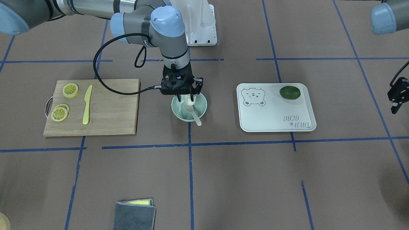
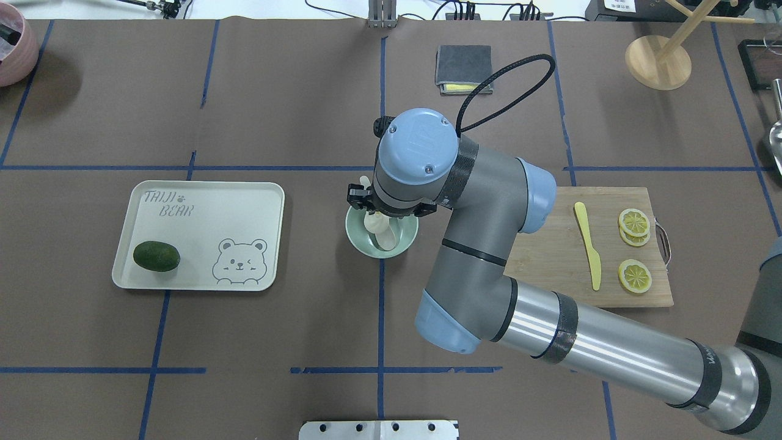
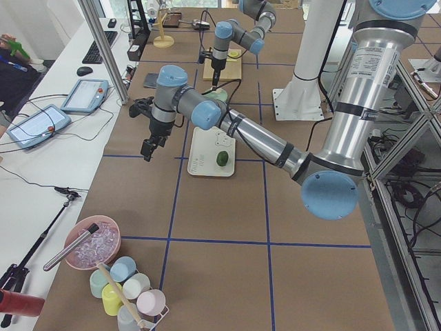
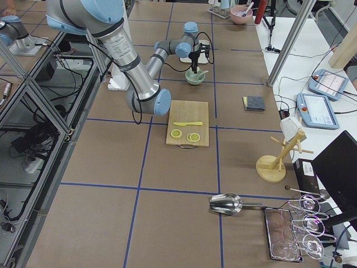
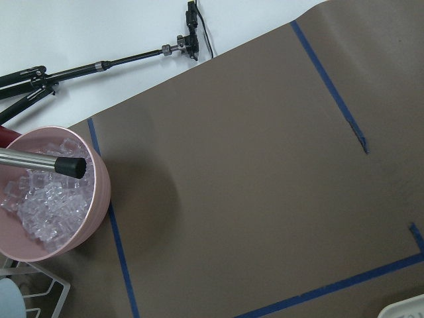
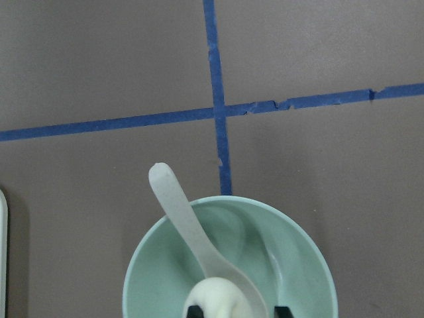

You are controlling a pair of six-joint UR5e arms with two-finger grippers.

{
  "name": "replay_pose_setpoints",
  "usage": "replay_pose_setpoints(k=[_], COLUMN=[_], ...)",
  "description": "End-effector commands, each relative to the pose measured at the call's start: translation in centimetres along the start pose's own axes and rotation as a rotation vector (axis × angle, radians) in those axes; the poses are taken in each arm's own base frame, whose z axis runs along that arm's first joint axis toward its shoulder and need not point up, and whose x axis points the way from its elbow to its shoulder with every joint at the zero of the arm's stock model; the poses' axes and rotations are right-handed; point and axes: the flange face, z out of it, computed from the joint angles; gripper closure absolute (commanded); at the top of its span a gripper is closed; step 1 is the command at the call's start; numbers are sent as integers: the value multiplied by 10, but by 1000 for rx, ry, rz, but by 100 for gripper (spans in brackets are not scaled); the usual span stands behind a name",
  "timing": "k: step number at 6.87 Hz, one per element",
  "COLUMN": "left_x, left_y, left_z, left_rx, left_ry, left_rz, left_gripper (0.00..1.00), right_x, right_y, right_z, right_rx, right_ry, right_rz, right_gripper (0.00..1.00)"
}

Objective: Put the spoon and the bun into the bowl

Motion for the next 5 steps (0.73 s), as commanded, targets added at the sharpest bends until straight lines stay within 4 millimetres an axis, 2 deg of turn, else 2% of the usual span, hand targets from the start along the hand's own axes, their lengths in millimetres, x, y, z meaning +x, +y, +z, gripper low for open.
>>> replay_pose_setpoints(k=[1, 3, 4, 5], left_x=[-22, -25, -27, -30], left_y=[22, 24, 28, 32], left_z=[4, 8, 11, 12], left_rx=[-9, -10, -17, -25], left_ry=[-12, -13, -13, -14], left_rz=[7, 6, 4, -4], left_gripper=[0, 0, 0, 0], right_x=[-8, -1, 11, 40], right_y=[-2, -15, -31, -43], right_z=[-9, -16, -25, -30], right_rx=[7, 22, 31, 36], right_ry=[-17, -14, -12, -3], right_rz=[0, 2, 16, 33], right_gripper=[0, 0, 0, 0])
